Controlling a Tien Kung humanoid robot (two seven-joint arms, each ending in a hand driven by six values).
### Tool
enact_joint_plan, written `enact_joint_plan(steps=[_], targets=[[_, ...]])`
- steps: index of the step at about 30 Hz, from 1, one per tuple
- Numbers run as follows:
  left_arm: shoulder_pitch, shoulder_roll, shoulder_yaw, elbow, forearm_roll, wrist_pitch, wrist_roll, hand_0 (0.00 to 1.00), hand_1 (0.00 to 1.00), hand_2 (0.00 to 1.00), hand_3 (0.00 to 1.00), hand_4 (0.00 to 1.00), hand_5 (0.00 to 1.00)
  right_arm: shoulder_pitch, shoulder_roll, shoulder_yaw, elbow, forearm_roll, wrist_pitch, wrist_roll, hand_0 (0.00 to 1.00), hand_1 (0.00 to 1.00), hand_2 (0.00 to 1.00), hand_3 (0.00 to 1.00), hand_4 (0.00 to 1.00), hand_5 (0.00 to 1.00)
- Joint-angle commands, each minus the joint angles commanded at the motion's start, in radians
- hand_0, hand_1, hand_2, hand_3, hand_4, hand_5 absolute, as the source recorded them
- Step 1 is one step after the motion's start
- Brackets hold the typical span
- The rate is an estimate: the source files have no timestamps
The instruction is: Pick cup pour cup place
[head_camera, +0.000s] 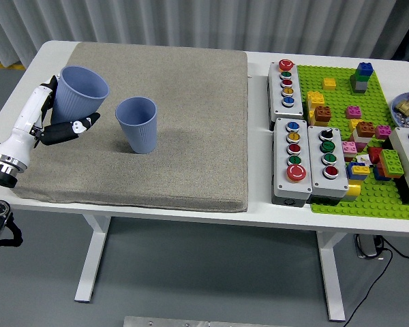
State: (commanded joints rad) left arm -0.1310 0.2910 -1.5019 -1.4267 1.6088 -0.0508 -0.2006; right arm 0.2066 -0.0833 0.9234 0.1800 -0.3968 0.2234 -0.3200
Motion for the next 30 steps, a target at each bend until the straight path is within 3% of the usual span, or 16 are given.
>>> enact_joint_plan(steps=[30], targets=[[-0.070, 0.039, 0.030, -0.009, 0.345, -0.042, 0.046, 0.503, 0.570, 0.790, 0.681, 0.481, 0.002, -0.005, -0.002, 0.001, 0.000, 0.002, -0.005, 0.003, 0.748, 0.698, 0.751, 0.604, 0.118, 0.267]])
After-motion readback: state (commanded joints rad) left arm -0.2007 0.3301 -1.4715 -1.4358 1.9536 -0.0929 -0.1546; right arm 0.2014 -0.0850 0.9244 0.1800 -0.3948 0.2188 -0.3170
